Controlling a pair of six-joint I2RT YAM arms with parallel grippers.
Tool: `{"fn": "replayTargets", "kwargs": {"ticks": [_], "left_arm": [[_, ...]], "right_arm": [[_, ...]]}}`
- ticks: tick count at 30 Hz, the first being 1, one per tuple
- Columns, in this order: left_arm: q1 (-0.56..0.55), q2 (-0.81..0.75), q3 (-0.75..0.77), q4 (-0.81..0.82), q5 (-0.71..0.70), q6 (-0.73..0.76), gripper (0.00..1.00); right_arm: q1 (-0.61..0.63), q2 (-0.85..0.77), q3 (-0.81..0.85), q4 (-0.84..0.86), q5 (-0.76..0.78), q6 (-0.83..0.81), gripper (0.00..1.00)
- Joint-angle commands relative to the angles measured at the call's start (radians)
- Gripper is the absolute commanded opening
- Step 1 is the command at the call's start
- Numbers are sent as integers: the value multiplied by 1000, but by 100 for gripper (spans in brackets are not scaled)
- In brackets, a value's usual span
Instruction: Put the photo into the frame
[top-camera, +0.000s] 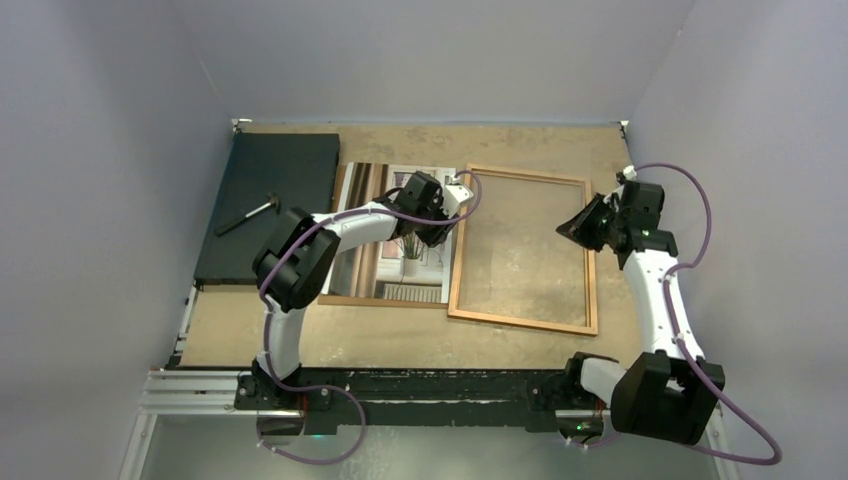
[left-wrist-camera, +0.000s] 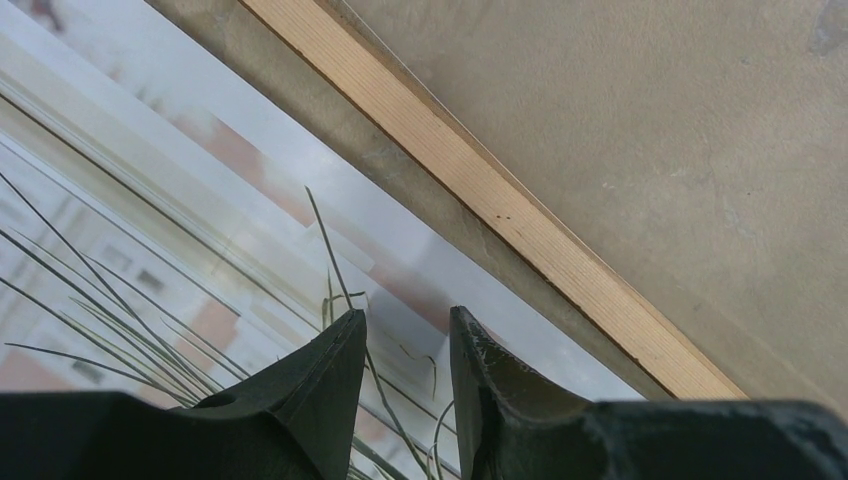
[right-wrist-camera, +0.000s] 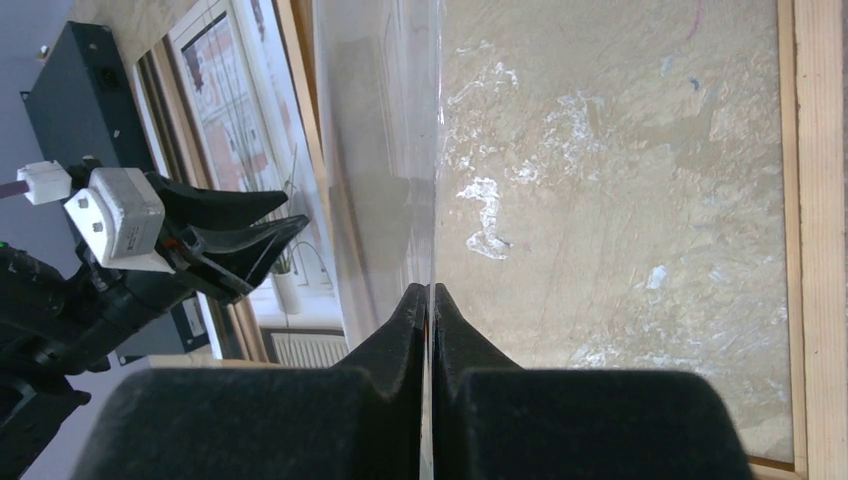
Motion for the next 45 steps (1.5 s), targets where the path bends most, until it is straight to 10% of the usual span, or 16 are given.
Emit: {"fn": "replayTargets", "kwargs": {"ticks": [1, 45], "left_arm": [[0, -55, -13, 26, 29, -12, 35], [-4, -40, 1, 29, 14, -12, 33]], "right_arm": [[-1, -26, 42, -23, -86, 47, 0], [5, -45, 53, 98, -337, -49, 0]]}}
